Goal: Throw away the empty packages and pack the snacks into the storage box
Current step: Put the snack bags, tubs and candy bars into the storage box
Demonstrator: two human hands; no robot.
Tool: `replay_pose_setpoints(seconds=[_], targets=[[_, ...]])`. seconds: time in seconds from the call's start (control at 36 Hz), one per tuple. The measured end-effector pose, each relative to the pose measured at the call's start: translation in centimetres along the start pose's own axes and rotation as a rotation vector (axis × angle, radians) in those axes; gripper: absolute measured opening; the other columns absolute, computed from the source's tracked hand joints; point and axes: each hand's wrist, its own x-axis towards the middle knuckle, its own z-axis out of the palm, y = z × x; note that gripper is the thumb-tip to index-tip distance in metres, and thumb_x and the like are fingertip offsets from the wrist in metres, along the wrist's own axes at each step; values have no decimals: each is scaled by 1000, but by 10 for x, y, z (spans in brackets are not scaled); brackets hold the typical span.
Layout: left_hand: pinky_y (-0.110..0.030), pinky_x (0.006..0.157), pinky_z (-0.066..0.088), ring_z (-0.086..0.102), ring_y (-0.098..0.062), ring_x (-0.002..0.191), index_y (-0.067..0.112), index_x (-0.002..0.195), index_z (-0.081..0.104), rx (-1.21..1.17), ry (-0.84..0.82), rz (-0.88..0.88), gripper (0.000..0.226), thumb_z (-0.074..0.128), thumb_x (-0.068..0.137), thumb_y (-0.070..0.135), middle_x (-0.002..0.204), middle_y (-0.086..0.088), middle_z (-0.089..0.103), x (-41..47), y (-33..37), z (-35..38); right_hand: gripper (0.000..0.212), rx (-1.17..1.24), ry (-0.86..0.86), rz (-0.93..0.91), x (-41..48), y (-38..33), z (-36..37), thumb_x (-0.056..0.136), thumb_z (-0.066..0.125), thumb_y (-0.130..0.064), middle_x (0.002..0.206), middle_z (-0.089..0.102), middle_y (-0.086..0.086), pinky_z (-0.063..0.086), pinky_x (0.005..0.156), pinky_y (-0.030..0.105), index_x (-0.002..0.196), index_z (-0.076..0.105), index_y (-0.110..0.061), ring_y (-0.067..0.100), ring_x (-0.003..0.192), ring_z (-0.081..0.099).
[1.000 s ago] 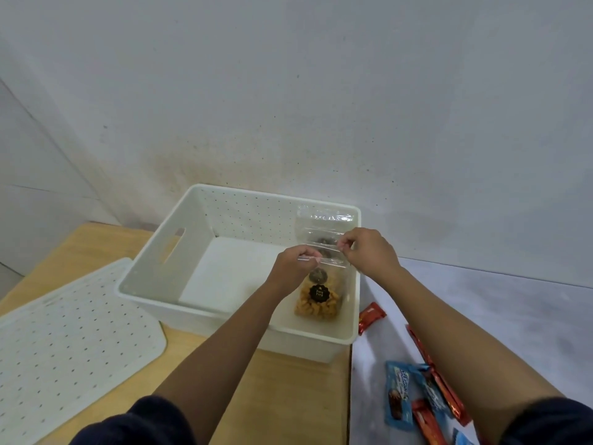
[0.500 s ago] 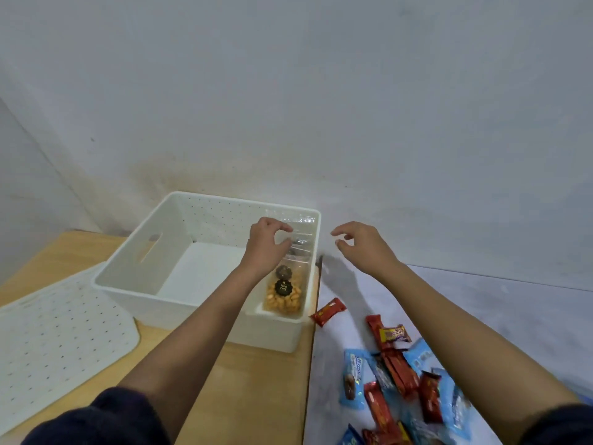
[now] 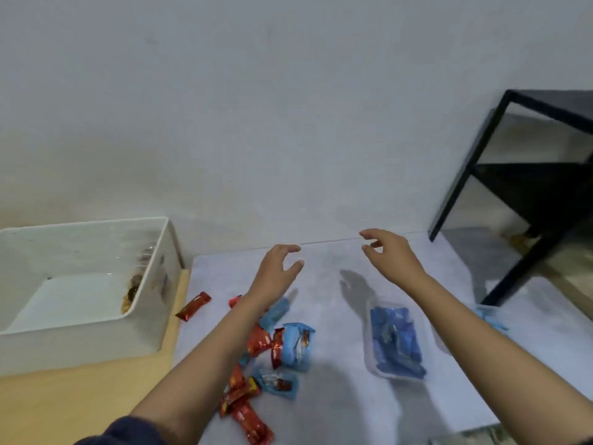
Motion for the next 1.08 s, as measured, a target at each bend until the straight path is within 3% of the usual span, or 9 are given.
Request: replay_pose_setpoints(seconds=[0.19,0.39,0.5,0.64,0.83,0.92,0.97,1.03,1.08], targets=[[-12,94,30,44,-13,122,12,138,39,-125,-205,-136,51,57,91,20,140,-5,40,-48,12,137,41,-25,60,307,-71,167,-37,91,55,-12,131,55,14,40,99,37,131,51,-11,31,116,54],[-38,115,25,29,-21,138,10,147,17,-208,-219,-300,77,51,88,48,151,-7,26,-73,13,210,53,-176,85,549,-123,275,-53,93,54,-28,150,31,17,30,109,43,141,38,-15,34,135,29],[-16,101,26,31,-5,124,11,147,15,-263,-193,-329,63,49,95,22,133,8,31,-76,16,234,58,-126,107,618,-120,290,-53,95,48,-37,157,10,10,21,112,47,147,26,-21,31,142,14],[-5,91,26,31,-6,123,10,147,13,-282,-122,-352,61,46,96,13,134,5,31,-76,12,244,62,182,214,646,-112,296,-50,94,55,-25,147,27,20,30,107,36,147,26,-11,35,133,34],[-19,105,23,32,-23,137,8,145,24,-212,-13,-386,52,44,96,11,149,-10,32,-78,2,236,50,363,317,661,-109,292,-43,94,51,-9,142,38,15,38,106,40,142,38,-14,31,128,42],[-22,106,24,33,-23,137,9,144,26,-250,53,-422,51,45,96,11,149,-10,32,-81,-3,224,46,482,348,635,-106,280,-36,93,48,1,134,43,9,51,80,18,138,44,-12,23,120,47],[-23,106,24,32,-23,137,10,144,26,-290,107,-454,52,45,96,10,150,-10,32,-82,-7,215,46,570,347,578,-101,266,-29,91,49,6,126,44,5,46,59,3,135,46,-8,16,110,46],[-23,105,26,31,-23,137,10,144,26,-332,148,-491,51,44,96,9,150,-9,30,-85,-11,205,45,562,303,513,-91,251,-19,91,50,5,128,47,7,51,74,12,134,48,-7,16,114,48],[-23,105,27,31,-23,137,10,145,26,-373,165,-516,52,44,96,9,150,-9,30,-88,-14,195,44,507,260,454,-78,241,-11,92,47,5,134,49,11,50,96,36,133,51,-9,24,120,50]])
